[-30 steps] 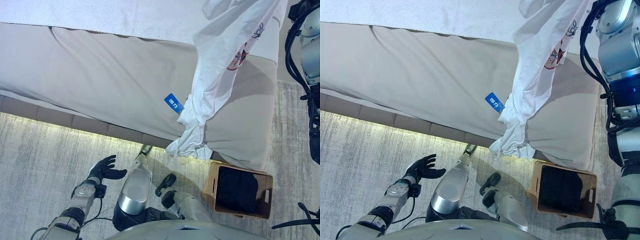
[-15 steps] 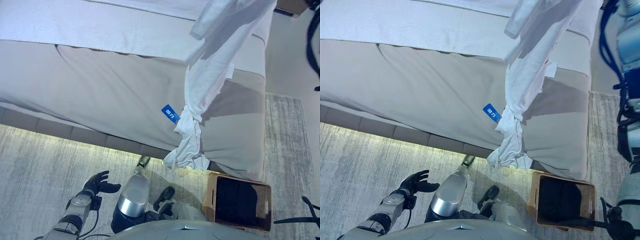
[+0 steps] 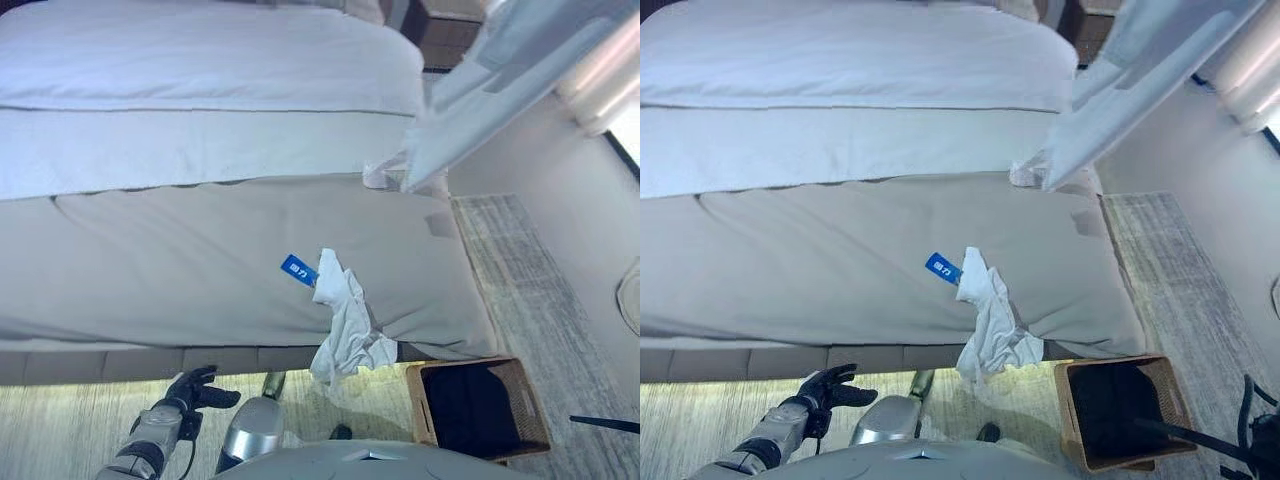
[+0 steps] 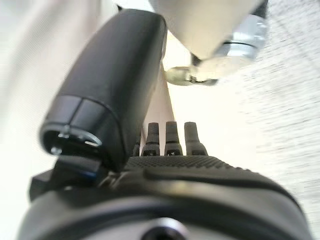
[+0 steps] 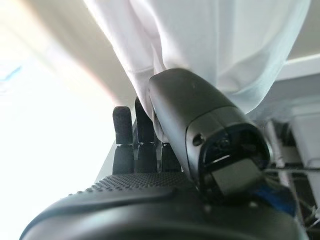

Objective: Pick up the clothes from the bed and place them into the basket

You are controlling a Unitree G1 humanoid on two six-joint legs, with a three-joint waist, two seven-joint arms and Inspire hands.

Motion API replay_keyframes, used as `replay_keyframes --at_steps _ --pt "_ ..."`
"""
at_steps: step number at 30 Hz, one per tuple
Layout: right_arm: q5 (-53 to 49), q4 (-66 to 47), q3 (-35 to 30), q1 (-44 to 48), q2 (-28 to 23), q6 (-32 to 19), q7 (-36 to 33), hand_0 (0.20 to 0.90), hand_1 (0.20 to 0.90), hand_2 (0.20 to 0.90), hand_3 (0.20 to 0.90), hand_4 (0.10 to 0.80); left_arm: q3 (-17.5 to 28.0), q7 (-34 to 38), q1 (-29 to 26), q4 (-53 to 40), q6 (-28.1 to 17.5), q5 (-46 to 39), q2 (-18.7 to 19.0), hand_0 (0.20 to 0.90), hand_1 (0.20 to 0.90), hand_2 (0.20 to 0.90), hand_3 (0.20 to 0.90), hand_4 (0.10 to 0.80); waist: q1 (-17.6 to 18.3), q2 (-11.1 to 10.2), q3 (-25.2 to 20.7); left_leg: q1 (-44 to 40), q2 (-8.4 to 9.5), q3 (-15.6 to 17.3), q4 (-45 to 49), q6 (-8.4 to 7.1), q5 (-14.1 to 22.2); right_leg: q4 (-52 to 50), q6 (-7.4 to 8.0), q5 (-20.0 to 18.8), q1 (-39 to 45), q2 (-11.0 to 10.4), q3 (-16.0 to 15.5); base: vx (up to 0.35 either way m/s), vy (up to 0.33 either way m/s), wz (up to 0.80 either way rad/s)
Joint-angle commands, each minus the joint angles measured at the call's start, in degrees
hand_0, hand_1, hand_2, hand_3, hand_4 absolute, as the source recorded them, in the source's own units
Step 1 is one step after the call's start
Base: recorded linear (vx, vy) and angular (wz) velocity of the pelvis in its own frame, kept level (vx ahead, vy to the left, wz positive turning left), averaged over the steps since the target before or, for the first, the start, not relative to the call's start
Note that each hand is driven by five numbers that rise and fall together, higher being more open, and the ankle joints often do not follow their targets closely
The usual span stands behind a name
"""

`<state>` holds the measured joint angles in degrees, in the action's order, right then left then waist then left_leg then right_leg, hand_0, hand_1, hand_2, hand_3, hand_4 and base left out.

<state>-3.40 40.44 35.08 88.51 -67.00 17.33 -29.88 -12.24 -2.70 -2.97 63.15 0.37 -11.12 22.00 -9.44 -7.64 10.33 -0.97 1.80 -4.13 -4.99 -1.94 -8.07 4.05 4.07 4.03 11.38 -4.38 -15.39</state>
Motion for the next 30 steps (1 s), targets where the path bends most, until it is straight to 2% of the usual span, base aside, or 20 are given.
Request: replay_keyframes --at_steps 1,8,12,16,18,25,30 --pt "0.32 -2.13 5.75 6.54 -7.54 -3.89 -1.01 0.300 0.300 0.300 0.200 0.100 -3.07 -0.42 1.77 1.64 1.04 1.54 2.12 0.900 0.900 0.900 0.900 0.800 1.31 -0.23 -9.03 -4.28 0.35 1.24 -0.01 2.62 9.04 -4.49 0.00 -2.60 -4.33 1.02 2.69 -0.030 -0.009 -0.32" --pt "2.09 -6.67 2.62 0.84 -8.59 -3.29 4.41 0.300 0.300 0.300 0.200 0.100 -3.46 -1.58 0.88 1.76 2.10 3.22 2.26 0.900 0.900 0.900 0.900 0.800 4.98 1.30 -8.89 -5.11 -0.47 4.58 -0.01 2.82 9.59 -5.47 -0.63 -1.76 -5.67 1.37 6.04 -0.031 -0.019 -0.32" --pt "4.57 -11.94 -3.83 -8.33 -8.36 -2.95 9.35 0.300 0.300 0.300 0.200 0.100 -3.32 -1.90 -0.06 0.82 2.68 3.61 1.79 0.900 0.900 0.900 0.900 0.800 7.54 2.38 -8.36 -5.82 -0.91 6.62 -0.01 2.80 10.13 -4.98 -0.68 -1.99 -5.76 1.48 7.72 -0.027 -0.057 -0.33" --pt "8.10 -15.76 -12.12 -21.02 -7.49 -3.78 14.23 0.300 0.300 0.300 0.200 0.100 -3.08 -2.49 -0.37 0.47 2.04 4.53 1.65 0.900 0.900 0.900 0.900 0.800 9.60 2.78 -8.32 -6.36 -1.32 8.89 -0.01 2.66 10.60 -3.56 -0.43 -2.87 -5.63 1.61 9.27 -0.009 -0.081 -0.38" --pt "10.42 -16.11 -14.17 -24.51 -6.97 -3.44 16.11 0.300 0.300 0.300 0.200 0.100 -3.24 -2.70 -0.49 0.26 1.87 5.03 1.65 0.900 0.900 0.900 0.900 0.800 10.01 2.83 -8.27 -6.48 -1.43 9.52 -0.01 2.63 10.66 -3.33 -0.36 -3.09 -5.71 1.66 9.57 0.005 -0.081 -0.24" --pt "16.79 -18.13 -24.45 -42.97 -1.31 -2.25 21.08 0.300 0.300 0.300 0.200 0.100 -3.68 -3.91 -0.36 -1.16 1.29 8.08 1.84 0.900 0.900 0.900 0.900 0.800 11.93 3.91 -6.92 -7.13 -2.02 12.47 0.76 2.95 11.29 -3.97 -0.47 -3.18 -6.76 1.65 11.34 0.018 -0.096 -0.20" --pt "20.65 -17.16 -28.47 -52.16 4.04 -1.77 21.05 0.300 0.300 0.300 0.200 0.100 -4.31 -3.70 -1.50 -2.67 1.11 7.73 1.69 0.900 0.900 0.900 0.900 0.800 12.54 5.23 -4.77 -5.86 -2.13 12.37 1.66 3.28 11.35 -5.55 -0.88 -2.74 -8.49 1.61 11.71 -0.061 -0.095 -0.15"
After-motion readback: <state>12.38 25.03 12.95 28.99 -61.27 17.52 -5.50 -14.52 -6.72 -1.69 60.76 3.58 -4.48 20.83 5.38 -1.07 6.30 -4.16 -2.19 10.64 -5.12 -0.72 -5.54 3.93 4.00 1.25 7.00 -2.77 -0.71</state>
